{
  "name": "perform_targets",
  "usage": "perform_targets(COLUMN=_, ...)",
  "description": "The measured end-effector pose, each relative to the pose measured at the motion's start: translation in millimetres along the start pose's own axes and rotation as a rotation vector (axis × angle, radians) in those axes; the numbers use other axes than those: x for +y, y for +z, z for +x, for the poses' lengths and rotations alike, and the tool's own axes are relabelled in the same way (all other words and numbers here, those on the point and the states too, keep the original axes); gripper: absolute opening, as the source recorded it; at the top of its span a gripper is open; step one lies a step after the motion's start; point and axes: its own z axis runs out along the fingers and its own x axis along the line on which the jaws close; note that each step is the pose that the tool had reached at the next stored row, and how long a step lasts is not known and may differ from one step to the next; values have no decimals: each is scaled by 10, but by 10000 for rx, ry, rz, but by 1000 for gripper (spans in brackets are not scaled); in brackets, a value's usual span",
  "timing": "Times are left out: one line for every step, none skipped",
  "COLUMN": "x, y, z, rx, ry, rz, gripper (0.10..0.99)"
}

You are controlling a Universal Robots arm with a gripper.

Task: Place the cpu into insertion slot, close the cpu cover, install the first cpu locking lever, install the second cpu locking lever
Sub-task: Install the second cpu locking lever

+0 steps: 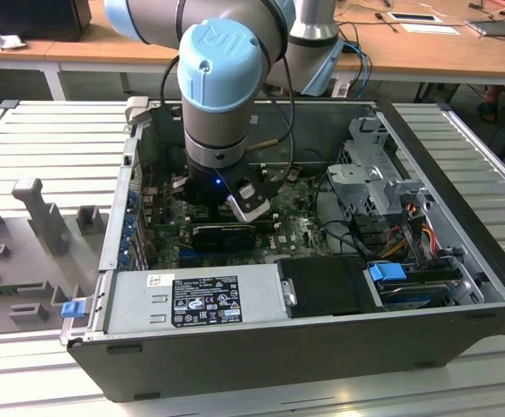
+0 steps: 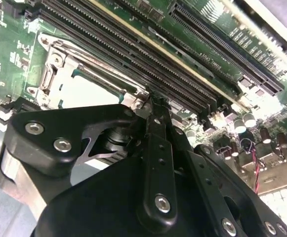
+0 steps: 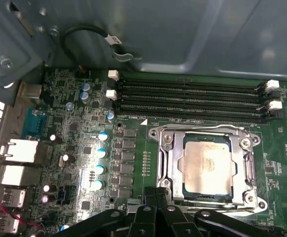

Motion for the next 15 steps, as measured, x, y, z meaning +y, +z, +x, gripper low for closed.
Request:
perform_targets(x=6, y=-23, z=0, rx=2, ry=0, rz=3, gripper=106)
perform_targets(x=14, y=-47, z=0, rx=2, ry=1, rz=4, gripper=106)
perform_targets(x=23, y=-77, z=-1, rx=2, ry=0, rz=3, gripper=106)
perform_targets(x=29, y=-99, z=0, rx=2, ry=0, rz=4, gripper=106)
perform_targets(x=38, y=-129, z=-1, rx=3, ry=0, rz=4, gripper=106)
perform_targets(x=45, y=-152, z=-1, rx=2, ry=0, rz=3, gripper=106)
perform_targets(x=51, y=-170, z=-1, rx=3, ry=0, rz=4, gripper=106)
perform_targets(x=57, y=-190, z=-1, rx=4, ry=0, rz=4, gripper=106)
perform_targets(x=62, y=-207, z=-1, rx=4, ry=0, rz=3, gripper=106)
perform_targets(x=67, y=-225, z=-1, rx=4, ry=0, rz=3, gripper=106)
perform_targets(x=69, y=-231, z=-1, rx=3, ry=0, rz=2, gripper=106)
perform_targets(x=73, y=-243, z=-1, rx=5, ry=1, rz=4, gripper=106)
perform_targets(x=77, y=-259, z=-1, rx=5, ry=0, rz=4, gripper=106)
perform_targets(x=78, y=-259, z=-1, rx=3, ry=0, rz=0, gripper=106)
perform_targets(x=78, y=-262, z=-1, rx=5, ry=0, rz=3, gripper=106)
